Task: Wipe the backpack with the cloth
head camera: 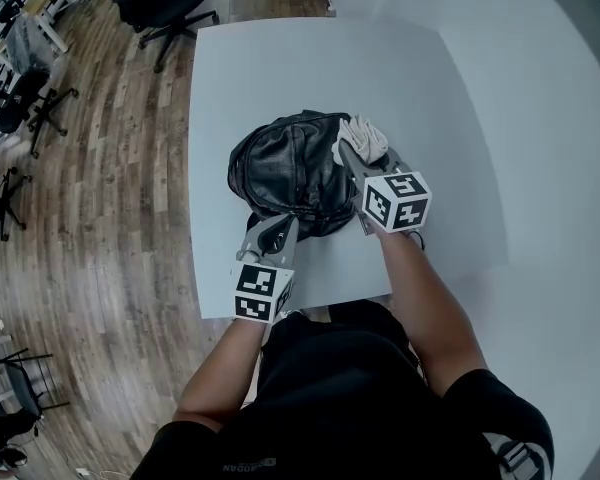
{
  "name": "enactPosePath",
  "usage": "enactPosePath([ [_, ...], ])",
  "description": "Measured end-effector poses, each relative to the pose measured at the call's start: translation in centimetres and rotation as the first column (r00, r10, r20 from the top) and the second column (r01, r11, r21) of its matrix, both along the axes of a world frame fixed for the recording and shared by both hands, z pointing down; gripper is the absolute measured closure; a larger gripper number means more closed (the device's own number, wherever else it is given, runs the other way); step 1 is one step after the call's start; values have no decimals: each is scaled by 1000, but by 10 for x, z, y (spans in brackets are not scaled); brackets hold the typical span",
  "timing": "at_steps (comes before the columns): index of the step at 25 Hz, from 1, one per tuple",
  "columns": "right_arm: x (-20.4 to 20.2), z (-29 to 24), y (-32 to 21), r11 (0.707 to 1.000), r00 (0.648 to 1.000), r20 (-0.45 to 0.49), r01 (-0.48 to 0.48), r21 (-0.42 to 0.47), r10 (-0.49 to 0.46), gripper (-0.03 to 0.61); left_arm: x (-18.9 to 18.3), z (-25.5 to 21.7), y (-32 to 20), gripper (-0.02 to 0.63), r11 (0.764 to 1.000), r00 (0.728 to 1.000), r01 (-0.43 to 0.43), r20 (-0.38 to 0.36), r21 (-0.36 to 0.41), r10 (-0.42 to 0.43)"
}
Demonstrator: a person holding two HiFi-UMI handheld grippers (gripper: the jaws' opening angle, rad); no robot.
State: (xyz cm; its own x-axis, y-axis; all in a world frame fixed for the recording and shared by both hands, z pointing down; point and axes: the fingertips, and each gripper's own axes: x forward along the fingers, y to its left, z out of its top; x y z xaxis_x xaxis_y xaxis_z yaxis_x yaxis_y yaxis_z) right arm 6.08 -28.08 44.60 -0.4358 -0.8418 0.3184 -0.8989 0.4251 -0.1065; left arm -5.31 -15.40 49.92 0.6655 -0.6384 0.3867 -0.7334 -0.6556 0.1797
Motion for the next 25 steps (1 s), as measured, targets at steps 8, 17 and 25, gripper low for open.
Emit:
enactPosePath([
  [8,27,-4,9,998,998,-6,-61,10,61,471,1,-4,5,609,1000,1000,-8,3,10,8],
  [17,32,-9,16,994,994,-9,-110,24,110,471,-15,-5,3,609,1000,1000,13,3,15,-13],
  [25,-27,-8,14,1000,1000,-5,4,26,-4,471,-39,-5,2,609,998,998,56,-6,9,-56],
])
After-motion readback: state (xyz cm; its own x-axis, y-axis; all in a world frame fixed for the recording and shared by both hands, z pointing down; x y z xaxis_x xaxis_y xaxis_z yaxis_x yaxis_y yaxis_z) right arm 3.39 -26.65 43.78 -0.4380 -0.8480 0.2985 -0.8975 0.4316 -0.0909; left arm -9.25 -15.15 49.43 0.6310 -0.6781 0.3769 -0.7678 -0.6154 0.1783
